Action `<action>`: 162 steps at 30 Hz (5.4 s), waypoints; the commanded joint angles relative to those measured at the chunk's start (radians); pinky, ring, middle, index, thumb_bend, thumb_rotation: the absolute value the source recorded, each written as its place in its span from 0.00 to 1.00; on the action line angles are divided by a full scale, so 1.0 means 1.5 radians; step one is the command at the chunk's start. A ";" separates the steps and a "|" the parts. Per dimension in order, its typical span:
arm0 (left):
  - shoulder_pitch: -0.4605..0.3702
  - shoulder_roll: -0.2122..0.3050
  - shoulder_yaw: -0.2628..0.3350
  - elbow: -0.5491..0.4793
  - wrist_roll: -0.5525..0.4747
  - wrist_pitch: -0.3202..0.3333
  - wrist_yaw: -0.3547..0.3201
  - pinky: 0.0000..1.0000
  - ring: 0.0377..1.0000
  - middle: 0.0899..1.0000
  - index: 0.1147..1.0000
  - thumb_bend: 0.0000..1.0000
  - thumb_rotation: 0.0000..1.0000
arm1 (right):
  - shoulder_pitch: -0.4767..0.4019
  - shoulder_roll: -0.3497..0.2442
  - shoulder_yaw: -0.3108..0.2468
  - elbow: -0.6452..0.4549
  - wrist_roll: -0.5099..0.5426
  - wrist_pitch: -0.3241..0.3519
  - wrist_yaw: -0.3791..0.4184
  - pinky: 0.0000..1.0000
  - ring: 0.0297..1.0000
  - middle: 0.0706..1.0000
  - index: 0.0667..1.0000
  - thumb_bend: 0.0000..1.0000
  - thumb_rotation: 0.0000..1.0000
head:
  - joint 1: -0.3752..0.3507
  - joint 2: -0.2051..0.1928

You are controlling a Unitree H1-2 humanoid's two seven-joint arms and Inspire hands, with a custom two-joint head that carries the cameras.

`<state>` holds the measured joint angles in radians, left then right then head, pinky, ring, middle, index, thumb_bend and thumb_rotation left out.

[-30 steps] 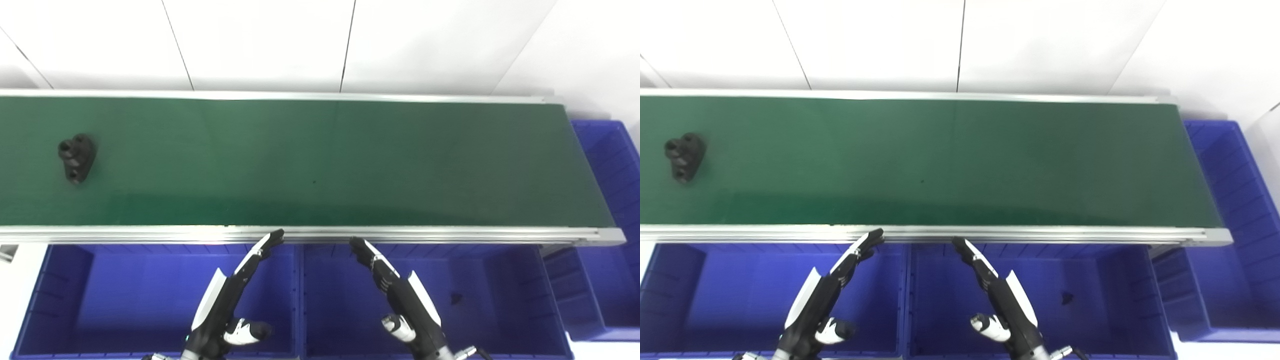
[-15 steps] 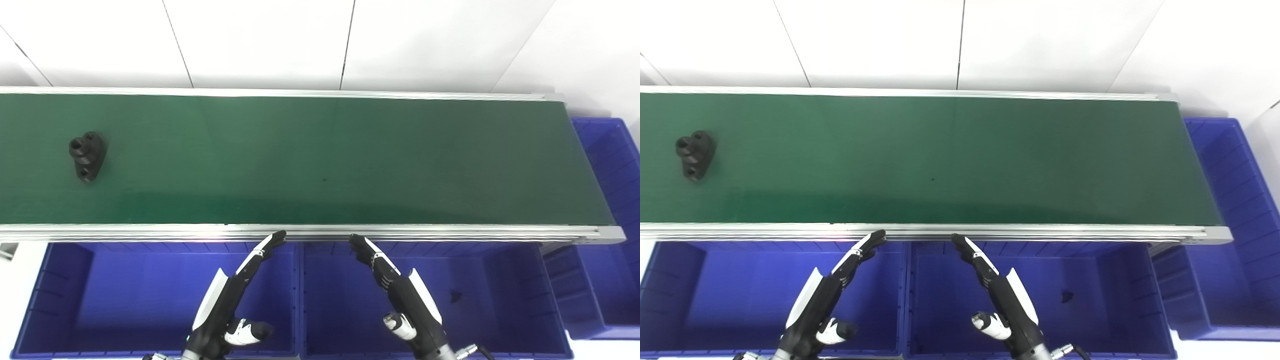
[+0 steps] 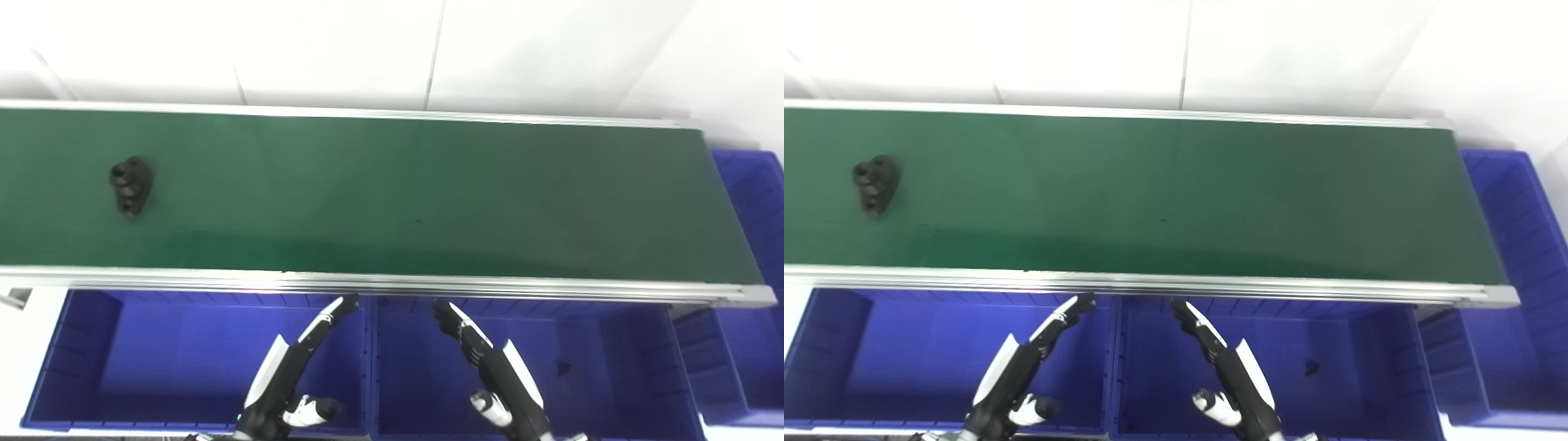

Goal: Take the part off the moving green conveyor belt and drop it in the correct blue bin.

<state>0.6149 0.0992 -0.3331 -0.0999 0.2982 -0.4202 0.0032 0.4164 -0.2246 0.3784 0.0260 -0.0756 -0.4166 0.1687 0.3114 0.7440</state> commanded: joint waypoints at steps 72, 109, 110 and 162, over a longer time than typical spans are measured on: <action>-0.169 0.042 -0.220 0.210 -0.014 -0.033 0.277 0.76 0.81 0.81 0.79 1.00 0.95 | -0.012 -0.004 -0.108 -0.135 0.163 -0.036 0.193 1.00 1.00 0.97 0.98 0.98 0.92 | 0.085 -0.214; -0.178 0.030 -0.223 0.225 -0.019 -0.033 0.278 0.76 0.81 0.82 0.80 1.00 0.95 | -0.319 0.164 -0.082 -0.103 -0.080 -0.004 0.036 0.55 0.73 0.83 0.90 1.00 0.86 | 0.091 -0.214; -0.178 0.030 -0.223 0.226 -0.018 -0.033 0.279 0.76 0.81 0.82 0.80 1.00 0.95 | -0.325 0.170 -0.080 -0.100 -0.088 -0.001 0.031 0.55 0.73 0.83 0.90 1.00 0.86 | 0.091 -0.214; -0.193 0.000 -0.220 0.253 -0.016 -0.033 0.273 0.78 0.81 0.81 0.80 1.00 0.94 | -0.622 0.168 0.021 0.182 -0.379 0.076 -0.120 0.56 0.71 0.86 0.93 0.99 0.81 | 0.116 -0.215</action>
<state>0.3312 0.1587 -0.6330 0.2532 0.2499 -0.4542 0.4288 -0.4600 0.0269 0.4062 0.3120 -0.6441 -0.2414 0.0040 0.4863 0.4218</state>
